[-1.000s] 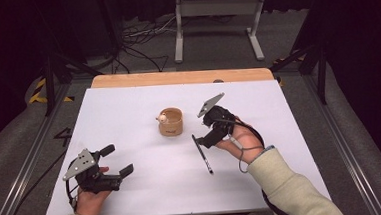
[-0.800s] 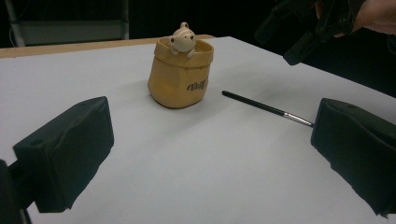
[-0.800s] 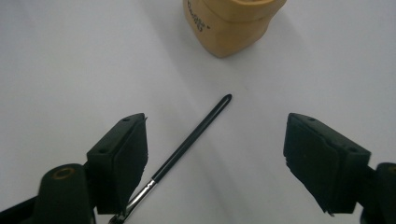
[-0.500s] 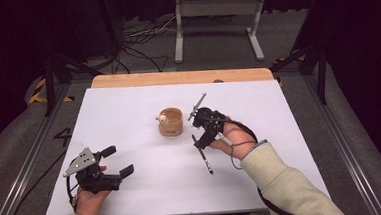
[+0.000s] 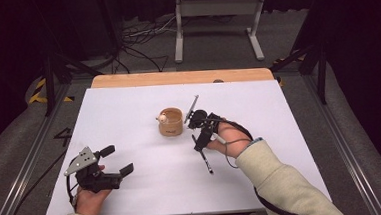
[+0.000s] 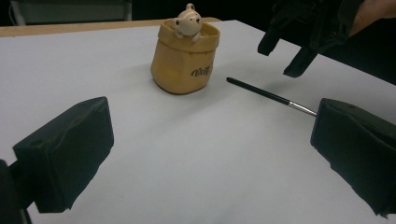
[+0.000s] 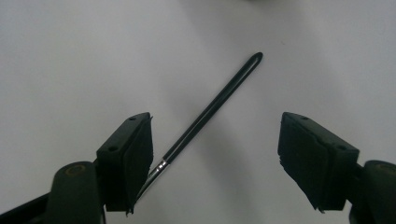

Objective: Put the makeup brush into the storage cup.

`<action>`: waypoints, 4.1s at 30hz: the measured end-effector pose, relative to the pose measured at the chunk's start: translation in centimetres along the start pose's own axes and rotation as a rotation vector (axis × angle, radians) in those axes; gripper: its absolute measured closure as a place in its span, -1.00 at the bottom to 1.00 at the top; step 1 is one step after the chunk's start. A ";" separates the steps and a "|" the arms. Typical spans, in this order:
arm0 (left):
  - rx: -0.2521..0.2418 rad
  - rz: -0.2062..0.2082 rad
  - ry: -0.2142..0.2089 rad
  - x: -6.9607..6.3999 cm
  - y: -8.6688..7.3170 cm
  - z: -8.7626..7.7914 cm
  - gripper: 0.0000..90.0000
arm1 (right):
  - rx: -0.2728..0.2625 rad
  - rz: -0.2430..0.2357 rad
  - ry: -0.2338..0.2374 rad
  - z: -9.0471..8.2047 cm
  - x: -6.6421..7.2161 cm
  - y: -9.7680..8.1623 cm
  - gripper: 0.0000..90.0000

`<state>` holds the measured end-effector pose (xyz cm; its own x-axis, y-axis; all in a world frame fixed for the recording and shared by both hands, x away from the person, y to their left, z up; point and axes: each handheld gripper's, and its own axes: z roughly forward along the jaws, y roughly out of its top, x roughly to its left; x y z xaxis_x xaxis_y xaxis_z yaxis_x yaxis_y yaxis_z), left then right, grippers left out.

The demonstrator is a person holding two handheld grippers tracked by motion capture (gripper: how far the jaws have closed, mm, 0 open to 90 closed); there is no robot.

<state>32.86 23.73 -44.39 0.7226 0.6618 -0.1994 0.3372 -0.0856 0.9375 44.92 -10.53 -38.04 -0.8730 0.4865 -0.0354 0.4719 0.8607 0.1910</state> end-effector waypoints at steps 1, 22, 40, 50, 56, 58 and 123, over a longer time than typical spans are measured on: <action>0.000 0.000 0.001 0.0 0.0 0.0 -0.99 | 0.004 0.001 0.001 0.2 0.0 0.0 -0.40; -0.001 0.015 0.005 -0.1 0.0 0.0 -0.98 | 0.033 0.038 0.047 2.8 0.0 -0.8 -0.29; 0.001 0.011 0.000 -0.1 0.0 0.1 -0.97 | 0.088 0.009 0.019 4.0 0.6 -0.9 0.10; 0.010 0.011 0.002 -0.1 0.0 0.1 -0.96 | 0.096 -0.003 0.018 3.8 0.5 -1.1 0.48; 0.015 0.011 0.004 -0.1 0.0 0.2 -0.95 | 0.104 -0.017 0.019 3.8 1.0 -1.0 0.79; 0.020 0.010 0.002 -0.2 0.0 0.2 -0.95 | 0.104 -0.021 0.023 3.9 1.1 -1.0 0.83; 0.253 0.243 -0.542 -5.0 3.8 7.6 0.17 | 0.087 -0.561 0.011 -4.7 10.5 1.5 0.88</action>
<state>35.14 14.42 -42.03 0.9763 0.1368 -0.1677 0.2095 -0.4026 0.8911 35.93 -4.85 -33.47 -0.9939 -0.0500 -0.0978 -0.0564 0.9963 0.0643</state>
